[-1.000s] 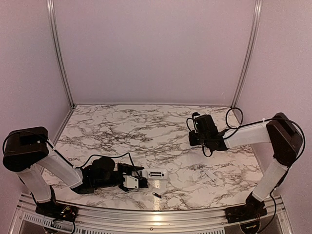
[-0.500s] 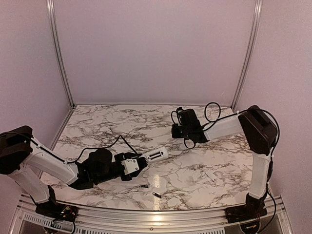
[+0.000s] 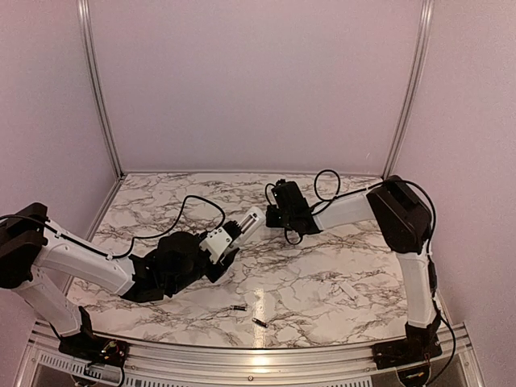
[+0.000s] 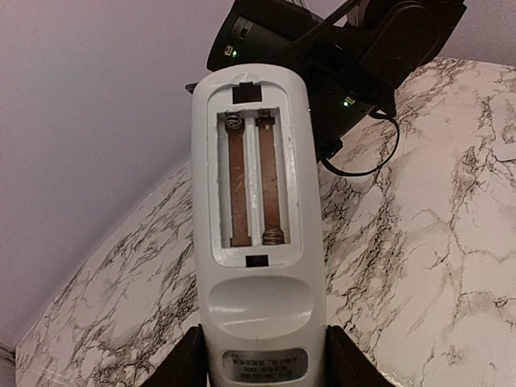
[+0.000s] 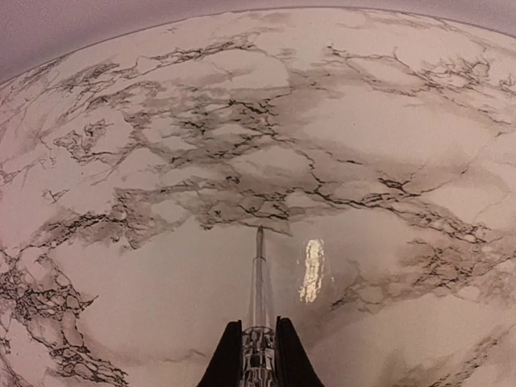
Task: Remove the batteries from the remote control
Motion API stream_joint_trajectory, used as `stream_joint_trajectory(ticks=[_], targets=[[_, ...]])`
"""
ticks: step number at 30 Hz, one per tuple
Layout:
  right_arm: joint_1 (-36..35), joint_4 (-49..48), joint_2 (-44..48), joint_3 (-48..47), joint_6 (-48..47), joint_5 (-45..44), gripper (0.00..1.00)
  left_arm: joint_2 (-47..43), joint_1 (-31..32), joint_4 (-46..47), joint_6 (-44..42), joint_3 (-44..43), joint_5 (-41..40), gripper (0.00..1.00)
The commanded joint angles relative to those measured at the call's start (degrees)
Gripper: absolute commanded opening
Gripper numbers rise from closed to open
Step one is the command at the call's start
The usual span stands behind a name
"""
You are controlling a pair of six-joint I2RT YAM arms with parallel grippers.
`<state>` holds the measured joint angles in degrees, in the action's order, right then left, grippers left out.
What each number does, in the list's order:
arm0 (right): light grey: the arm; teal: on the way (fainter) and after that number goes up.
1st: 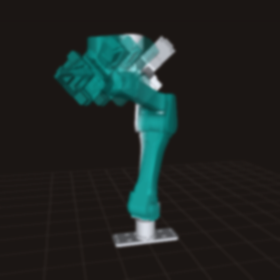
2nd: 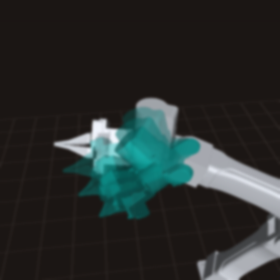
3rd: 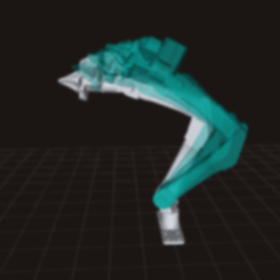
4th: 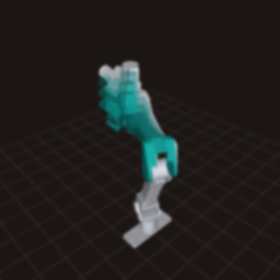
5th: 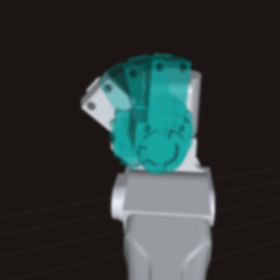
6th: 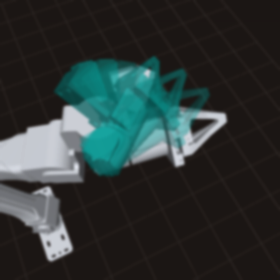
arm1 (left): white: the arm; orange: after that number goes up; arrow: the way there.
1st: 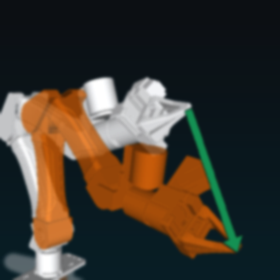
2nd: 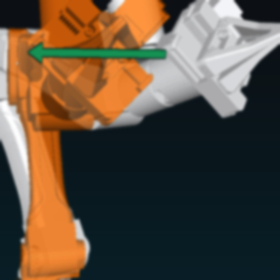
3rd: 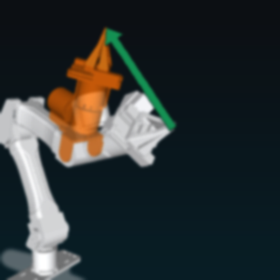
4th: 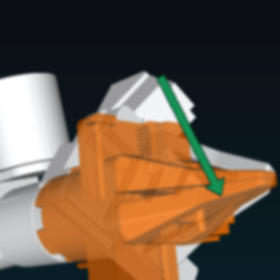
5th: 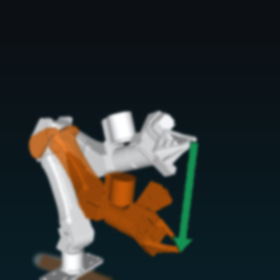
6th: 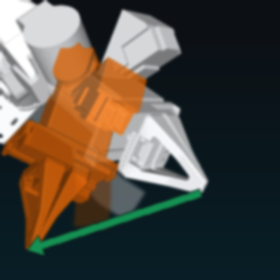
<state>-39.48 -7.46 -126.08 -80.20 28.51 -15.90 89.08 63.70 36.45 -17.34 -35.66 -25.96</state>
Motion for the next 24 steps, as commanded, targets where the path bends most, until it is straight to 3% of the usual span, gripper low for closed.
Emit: stream_joint_trajectory(ticks=[1,7,13,24], targets=[[-1.82,3.81,-2.70,-2.84,1.08,-1.14,0.11,-1.49,-0.58,-2.91,5.36,-1.33,-3.42,0.00],[-2.98,5.87,-3.77,-3.46,2.05,-1.96,0.14,-1.72,-0.68,-3.22,5.71,-1.42,-4.37,0.00],[-4.09,7.29,-4.11,-3.74,2.76,-3.25,0.24,-2.10,-0.77,-3.74,6.29,-1.54,-5.34,0.00],[-4.24,9.30,-4.19,-4.56,3.78,-3.82,0.22,-1.43,-1.11,-4.73,7.06,-2.32,-6.69,0.00]])
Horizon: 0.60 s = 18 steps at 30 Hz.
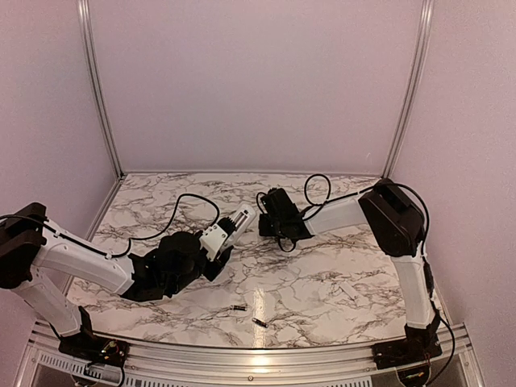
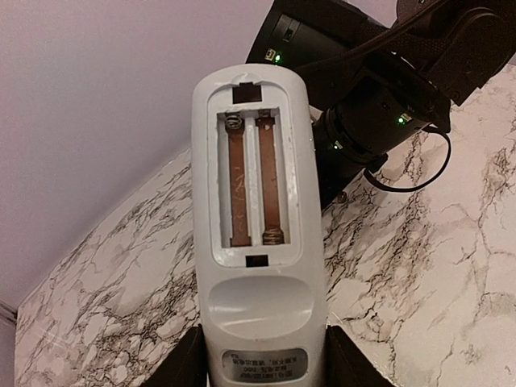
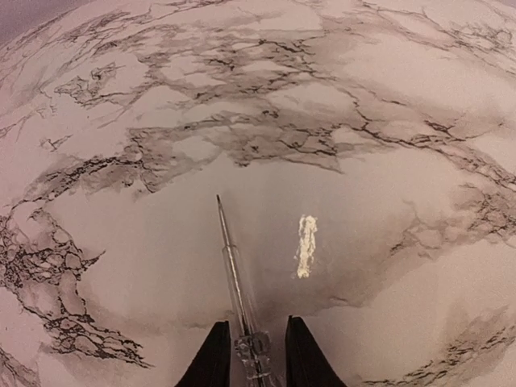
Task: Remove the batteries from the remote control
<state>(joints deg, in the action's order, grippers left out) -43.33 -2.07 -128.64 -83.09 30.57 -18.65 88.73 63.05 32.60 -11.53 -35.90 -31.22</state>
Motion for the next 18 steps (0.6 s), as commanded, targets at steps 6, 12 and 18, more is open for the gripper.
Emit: stream_joint_trajectory(ticks=[6,12,18], targets=[[-0.50,6.30,-2.02,-2.56,4.65,-5.11,0.17,-0.96,-0.73,-1.11,1.80,-2.30,-1.38,0.00],[-1.49,7.18,-1.77,-2.49,7.84,-8.39,0.15,-0.49,-1.28,-1.31,2.79,-2.64,-1.39,0.00],[-1.74,6.88,-1.09,-2.72,6.78,-8.39,0.15,-0.83,-1.78,-3.03,5.44,-3.36,-1.43,0.00]])
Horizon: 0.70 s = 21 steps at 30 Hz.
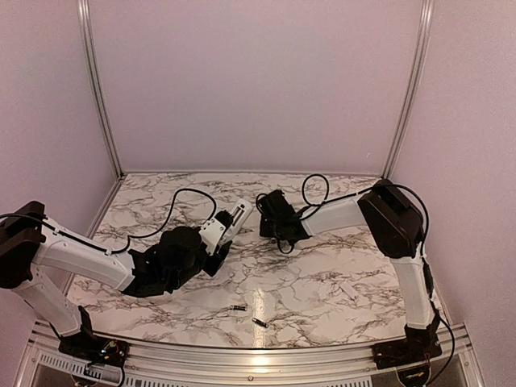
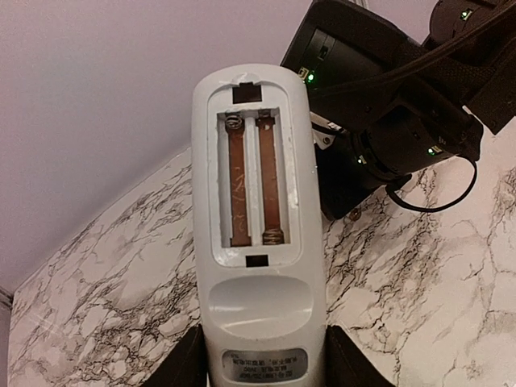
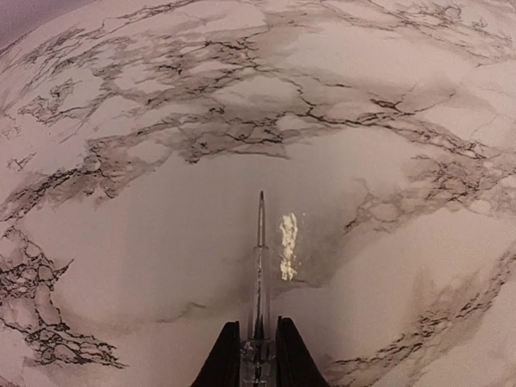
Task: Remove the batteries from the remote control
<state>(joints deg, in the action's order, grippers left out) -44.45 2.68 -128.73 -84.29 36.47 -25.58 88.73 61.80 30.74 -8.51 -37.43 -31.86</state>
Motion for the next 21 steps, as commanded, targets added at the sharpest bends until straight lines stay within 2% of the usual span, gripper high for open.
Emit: stream_joint_trajectory(ticks=[1,8,15,21], targets=[[-0.64,2.10,-0.74,-1.43,0.45,-1.60,0.15,-0.91,-0.58,-1.32,2.79,-1.97,-0.57,0.00],[-0.42,2.26,3.21,-0.78,-2.14,-2.98,0.30,0.30,-1.28,-5.30,8.88,-5.52,1.39,0.00],[-0.17,-0.04,10.83,2.70,-5.93,-0.51,0.56,4.64,-3.77,-13.25,22.02,-12.07,2.66,0.00],[-0.13,-2.06,21.47,11.99,-6.67,-1.59,0.67,12.47,-8.75,-21.99,37.96,-21.16,6.01,0.00]])
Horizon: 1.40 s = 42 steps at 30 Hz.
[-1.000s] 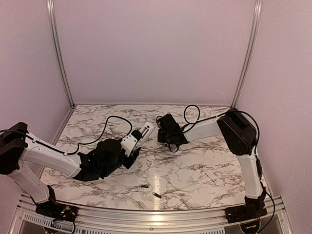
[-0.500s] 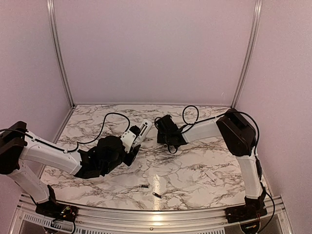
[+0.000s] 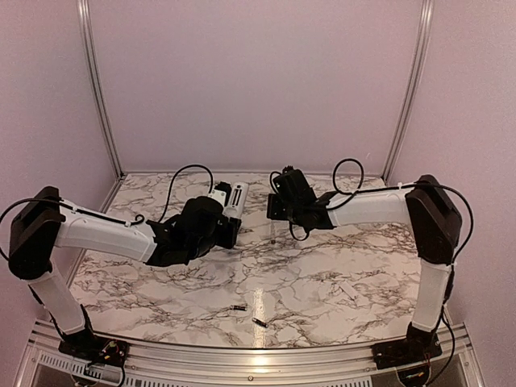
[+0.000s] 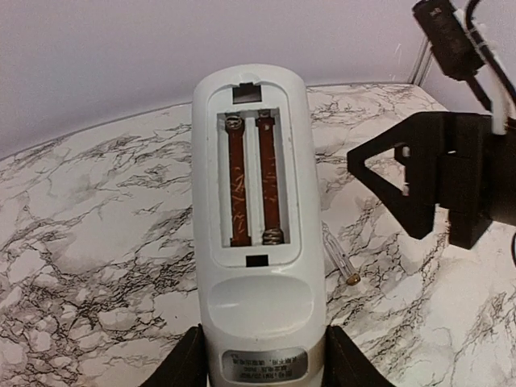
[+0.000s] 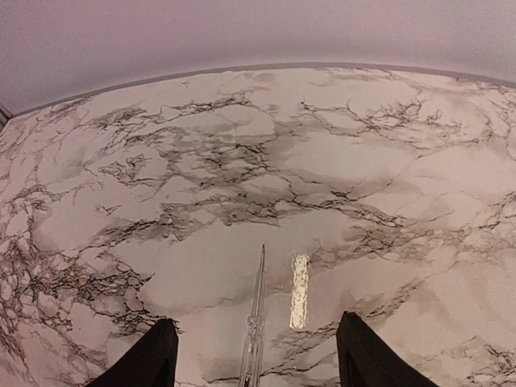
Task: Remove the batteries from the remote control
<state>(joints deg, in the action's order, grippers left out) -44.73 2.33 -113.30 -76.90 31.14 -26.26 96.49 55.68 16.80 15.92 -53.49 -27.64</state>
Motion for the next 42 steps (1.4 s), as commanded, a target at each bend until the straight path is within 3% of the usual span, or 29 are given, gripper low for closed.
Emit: stream_joint_trajectory(ticks=[1,9,17,27,32,40,42], targets=[[0.13,-1.71,7.39,5.83,-1.31,-1.46,0.70,6.46,-2.80,-9.34,15.69,-6.55,1.38,0.00],[0.08,-4.02,17.01,16.12,-1.31,-1.93,0.92,19.78,-2.84,-29.94,23.16,-26.13,-3.39,0.00],[0.08,-5.04,26.71,24.04,-1.42,-1.61,0.98,25.11,-3.35,-30.14,28.82,-29.18,-3.47,0.00],[0.08,-7.59,33.42,30.90,-2.75,-0.37,0.98,31.74,-3.53,-31.82,27.05,-36.29,-0.65,0.00],[0.09,-8.32,33.53,31.84,-3.50,1.22,0.98,35.16,-3.82,-34.68,26.22,-40.70,0.15,0.14],[0.08,-8.55,34.16,32.84,-3.71,1.87,0.98,35.90,-3.77,-35.86,25.15,-42.75,0.73,0.57],[0.09,-8.40,34.63,32.92,-3.88,1.83,0.99,35.75,-3.80,-35.82,24.92,-42.82,0.91,0.63]])
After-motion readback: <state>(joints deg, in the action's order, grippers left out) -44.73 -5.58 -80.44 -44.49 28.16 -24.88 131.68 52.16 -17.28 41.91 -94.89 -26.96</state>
